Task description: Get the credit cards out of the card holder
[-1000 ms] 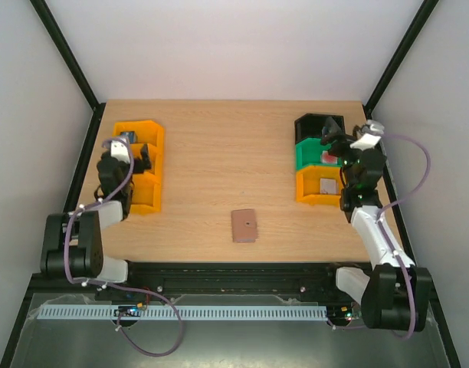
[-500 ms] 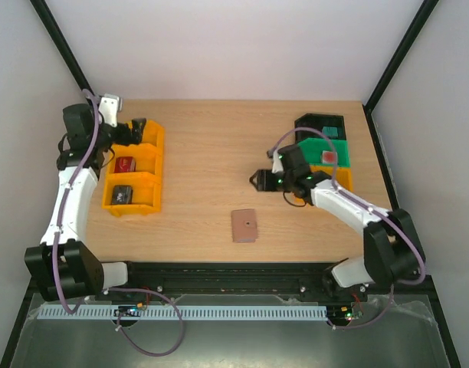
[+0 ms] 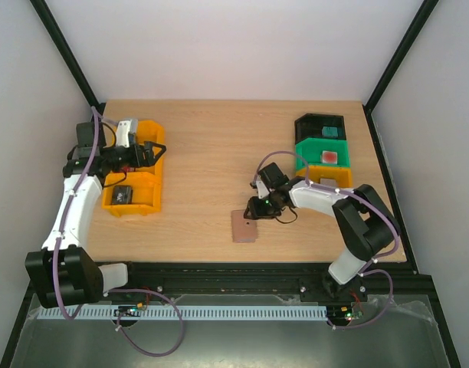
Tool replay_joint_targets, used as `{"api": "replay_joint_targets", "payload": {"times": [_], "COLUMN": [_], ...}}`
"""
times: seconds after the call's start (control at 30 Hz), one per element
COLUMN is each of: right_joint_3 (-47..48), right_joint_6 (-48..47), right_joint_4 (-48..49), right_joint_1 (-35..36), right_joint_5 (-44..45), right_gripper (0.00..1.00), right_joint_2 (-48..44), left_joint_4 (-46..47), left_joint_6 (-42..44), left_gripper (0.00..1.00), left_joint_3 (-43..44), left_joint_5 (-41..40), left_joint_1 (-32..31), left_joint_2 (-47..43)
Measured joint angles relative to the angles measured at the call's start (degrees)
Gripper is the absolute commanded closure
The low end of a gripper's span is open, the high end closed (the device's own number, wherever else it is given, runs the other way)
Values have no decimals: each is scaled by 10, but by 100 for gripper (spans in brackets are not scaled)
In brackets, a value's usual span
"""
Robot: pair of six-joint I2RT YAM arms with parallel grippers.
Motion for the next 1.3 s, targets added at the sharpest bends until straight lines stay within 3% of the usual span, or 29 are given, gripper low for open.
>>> {"api": "replay_joint_targets", "payload": {"times": [0.07,0.17,0.2,0.43,0.67,0.97,1.17,1.3], "right_joint_3": [-5,-12,-14,-15,26,80,81,81], "right_joint_6": [0,-2,2,23,65,169,213,234], "right_joint_4": [2,12,18,57,123,359,443,492], "right_joint_1": [0,-2,-3,-3,-2,-2,-2,-2], "right_joint_5": [-12,-31,-40,-110,-165,-176,-201,-222], "right_gripper": [70,94,98,98,98,98,98,98], "right_joint_2": [10,15,15,8,-65,-143,-137,-137], "left_joint_4": [-2,0,0,-5,-45,-69,-67,-65], "left_joint_6": [-7,-14,-15,-5,18,13,4,5], "left_gripper": [0,1,1,1,4,1,2,14], "left_joint_3": [-4,-10,-13,-36,-12,70,80,84], "left_joint_5": [5,9,9,17,71,181,215,215], "left_joint_1": [-3,-7,-8,-40,-63,-84,-128,-163], "left_joint_2": [0,-5,-7,-16,-7,-1,-1,4]}}
